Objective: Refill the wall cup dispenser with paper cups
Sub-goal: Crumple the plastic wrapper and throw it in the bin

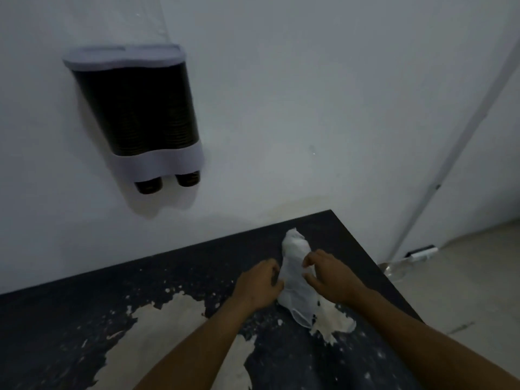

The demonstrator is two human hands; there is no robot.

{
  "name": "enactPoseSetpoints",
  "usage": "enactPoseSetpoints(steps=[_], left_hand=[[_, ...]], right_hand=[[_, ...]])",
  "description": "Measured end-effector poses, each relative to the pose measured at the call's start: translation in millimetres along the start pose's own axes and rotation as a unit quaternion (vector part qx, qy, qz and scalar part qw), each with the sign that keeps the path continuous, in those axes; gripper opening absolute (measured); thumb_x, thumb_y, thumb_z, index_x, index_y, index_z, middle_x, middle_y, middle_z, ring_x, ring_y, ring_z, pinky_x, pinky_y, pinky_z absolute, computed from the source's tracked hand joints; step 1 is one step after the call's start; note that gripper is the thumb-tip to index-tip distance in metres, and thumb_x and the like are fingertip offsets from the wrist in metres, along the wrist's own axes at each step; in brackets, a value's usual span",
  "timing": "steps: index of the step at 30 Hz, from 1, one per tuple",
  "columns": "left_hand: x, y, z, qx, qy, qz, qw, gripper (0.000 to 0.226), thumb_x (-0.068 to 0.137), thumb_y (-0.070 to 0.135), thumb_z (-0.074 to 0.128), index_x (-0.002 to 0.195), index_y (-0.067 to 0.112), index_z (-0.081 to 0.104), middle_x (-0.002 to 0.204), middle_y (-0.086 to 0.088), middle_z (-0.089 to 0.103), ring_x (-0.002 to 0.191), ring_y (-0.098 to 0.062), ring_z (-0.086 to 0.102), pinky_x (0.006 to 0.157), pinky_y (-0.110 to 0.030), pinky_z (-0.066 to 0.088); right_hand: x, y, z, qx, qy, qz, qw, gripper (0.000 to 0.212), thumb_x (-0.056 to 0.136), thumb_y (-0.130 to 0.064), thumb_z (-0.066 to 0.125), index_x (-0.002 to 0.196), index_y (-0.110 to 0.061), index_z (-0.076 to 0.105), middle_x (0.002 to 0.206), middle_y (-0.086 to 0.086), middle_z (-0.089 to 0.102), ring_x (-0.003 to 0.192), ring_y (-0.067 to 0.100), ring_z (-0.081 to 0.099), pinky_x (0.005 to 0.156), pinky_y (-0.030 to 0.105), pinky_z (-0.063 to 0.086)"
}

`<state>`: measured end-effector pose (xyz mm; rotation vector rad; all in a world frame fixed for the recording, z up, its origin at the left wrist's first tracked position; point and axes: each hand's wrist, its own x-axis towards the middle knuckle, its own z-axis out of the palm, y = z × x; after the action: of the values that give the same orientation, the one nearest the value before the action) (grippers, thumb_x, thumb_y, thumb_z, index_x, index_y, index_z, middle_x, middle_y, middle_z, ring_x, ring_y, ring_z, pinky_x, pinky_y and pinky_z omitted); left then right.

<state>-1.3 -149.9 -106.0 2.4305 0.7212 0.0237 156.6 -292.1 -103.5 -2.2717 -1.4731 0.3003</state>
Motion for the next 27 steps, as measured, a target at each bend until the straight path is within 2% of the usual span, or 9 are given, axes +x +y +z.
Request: enactPoseSetpoints(steps=[4,8,10,13,15,17,20,24,27], left_hand=[[26.2,5.6,35.3,-0.125,-0.064,-0.143,0.980,0.094,0.071,0.058,0.067,0.144,0.015,0.026,0.145,-0.007,0.037,0.129,-0.028,0.045,0.102,-0.041,0.042],[55.6,-5.7,81.6,-0.157,-0.086,-0.217,0.960,0.143,0.047,0.068,0.074,0.149,0.025,-0.017,0.156,-0.007,0.022,0.140,-0.027,0.032,0.112,-0.046,0.034],[60.6,-10.2,99.4,-0.093,-0.118,-0.199,0.968,0.127,0.062,0.056,0.074,0.150,0.019,-0.010,0.151,-0.007,0.032,0.137,-0.026,0.038,0.112,-0.040,0.034],[59.2,-12.4,110.6,-0.130,-0.082,-0.118,0.981,0.041,0.080,0.031,0.057,0.116,0.011,0.059,0.114,-0.008,0.065,0.109,-0.026,0.063,0.095,-0.038,0.051],[54.1,-9.2,107.2,-0.238,-0.038,-0.088,0.967,0.026,0.079,0.024,0.050,0.094,0.009,0.066,0.089,-0.002,0.069,0.087,-0.016,0.067,0.081,-0.035,0.056],[55.2,-2.3,94.3,-0.311,0.020,-0.070,0.947,0.014,0.087,0.012,0.054,0.086,0.010,0.067,0.078,0.006,0.064,0.074,-0.003,0.060,0.071,-0.025,0.052],[62.3,8.8,62.1,-0.316,0.110,-0.045,0.941,0.017,0.090,0.004,0.058,0.079,0.017,0.063,0.083,0.007,0.057,0.076,-0.002,0.056,0.072,-0.014,0.047],[74.2,17.7,31.8,-0.361,0.128,-0.103,0.918,0.005,0.089,0.016,0.061,0.088,0.020,0.064,0.100,-0.005,0.064,0.094,-0.018,0.062,0.080,-0.023,0.050],[74.2,19.9,25.5,-0.418,0.064,-0.229,0.877,0.038,0.083,0.040,0.064,0.114,0.020,0.055,0.108,-0.005,0.063,0.096,-0.020,0.064,0.074,-0.030,0.055]], right_hand=[[4.5,30.4,18.7,0.014,-0.075,0.058,0.995,0.045,0.088,-0.041,0.057,0.128,-0.026,0.046,0.127,-0.002,0.046,0.104,0.021,0.056,0.084,0.038,0.050],[30.0,47.3,28.9,-0.044,-0.121,0.048,0.991,0.064,0.088,-0.040,0.056,0.145,-0.026,0.029,0.152,0.003,0.028,0.125,0.033,0.045,0.099,0.046,0.043],[47.3,52.3,30.8,-0.075,-0.147,0.037,0.986,0.077,0.087,-0.044,0.057,0.150,-0.028,0.016,0.160,0.003,0.009,0.135,0.038,0.033,0.107,0.050,0.035],[70.3,57.4,28.3,-0.074,-0.214,0.030,0.974,0.096,0.080,-0.061,0.060,0.152,-0.031,0.005,0.162,0.004,-0.011,0.147,0.035,0.005,0.116,0.054,0.016],[79.5,57.4,24.3,-0.034,-0.259,0.050,0.964,0.098,0.075,-0.067,0.062,0.152,-0.030,0.014,0.162,0.005,-0.005,0.148,0.033,-0.002,0.118,0.054,0.009],[83.0,55.7,22.6,0.073,-0.249,0.094,0.961,0.082,0.074,-0.064,0.065,0.140,-0.022,0.041,0.156,0.009,0.027,0.144,0.033,0.022,0.116,0.051,0.023],[83.3,46.5,19.6,0.270,-0.207,0.146,0.929,0.051,0.080,-0.056,0.065,0.103,-0.011,0.068,0.110,0.007,0.068,0.104,0.022,0.064,0.098,0.039,0.049],[80.5,26.1,10.2,0.456,-0.168,0.182,0.855,0.033,0.093,-0.029,0.057,0.111,-0.003,0.064,0.103,0.008,0.067,0.091,0.015,0.064,0.080,0.026,0.053],[77.5,11.1,7.2,0.478,-0.097,0.146,0.861,0.012,0.093,-0.009,0.053,0.096,-0.013,0.064,0.092,0.001,0.065,0.084,0.011,0.062,0.071,0.020,0.051]])
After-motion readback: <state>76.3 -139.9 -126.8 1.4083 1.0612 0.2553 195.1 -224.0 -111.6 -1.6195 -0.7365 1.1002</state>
